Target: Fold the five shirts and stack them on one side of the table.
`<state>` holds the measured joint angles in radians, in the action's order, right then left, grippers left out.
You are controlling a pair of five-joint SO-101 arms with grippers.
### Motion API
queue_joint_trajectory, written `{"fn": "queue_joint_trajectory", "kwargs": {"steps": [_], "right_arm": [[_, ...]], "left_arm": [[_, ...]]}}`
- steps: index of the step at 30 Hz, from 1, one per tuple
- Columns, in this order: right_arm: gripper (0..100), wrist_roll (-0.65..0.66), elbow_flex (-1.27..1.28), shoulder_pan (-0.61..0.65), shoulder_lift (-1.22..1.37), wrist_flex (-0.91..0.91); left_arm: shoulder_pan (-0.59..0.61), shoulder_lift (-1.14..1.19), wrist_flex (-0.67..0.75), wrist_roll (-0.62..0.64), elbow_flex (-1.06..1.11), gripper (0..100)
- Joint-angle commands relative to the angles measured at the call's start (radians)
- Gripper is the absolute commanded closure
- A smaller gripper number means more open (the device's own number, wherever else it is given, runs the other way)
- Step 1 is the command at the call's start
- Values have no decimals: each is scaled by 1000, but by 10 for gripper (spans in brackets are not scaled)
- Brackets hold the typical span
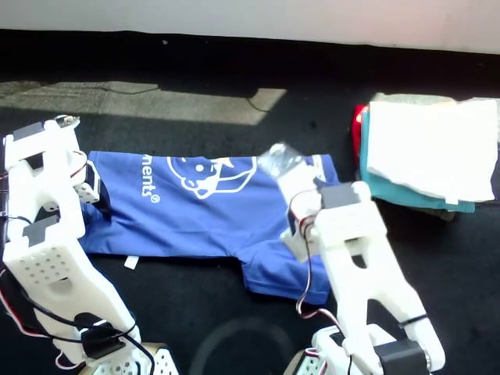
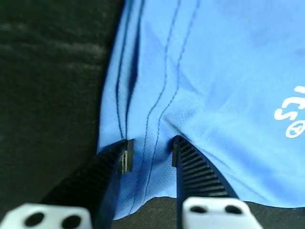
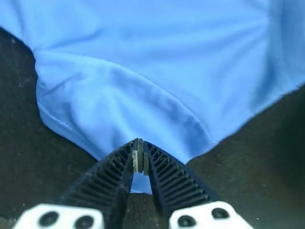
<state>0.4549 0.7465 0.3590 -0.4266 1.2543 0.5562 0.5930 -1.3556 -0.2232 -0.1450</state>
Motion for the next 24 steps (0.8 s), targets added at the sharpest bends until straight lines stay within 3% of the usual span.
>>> {"fn": "queue_joint_trajectory", "kwargs": {"steps": [1,10,17,24], "right_arm": [[993,17,107,21,-18,-114],[992,103,182,13,113,-226],[992,110,127,-65,277,-449],[992,109,35,-70,312,-403]], "left_arm": [[22,2,66,2,-31,849],[-2,-139,-43,8,-74,849],[-35,-309,-129,5,-68,849],[-59,-311,-44,5,45,849]]}}
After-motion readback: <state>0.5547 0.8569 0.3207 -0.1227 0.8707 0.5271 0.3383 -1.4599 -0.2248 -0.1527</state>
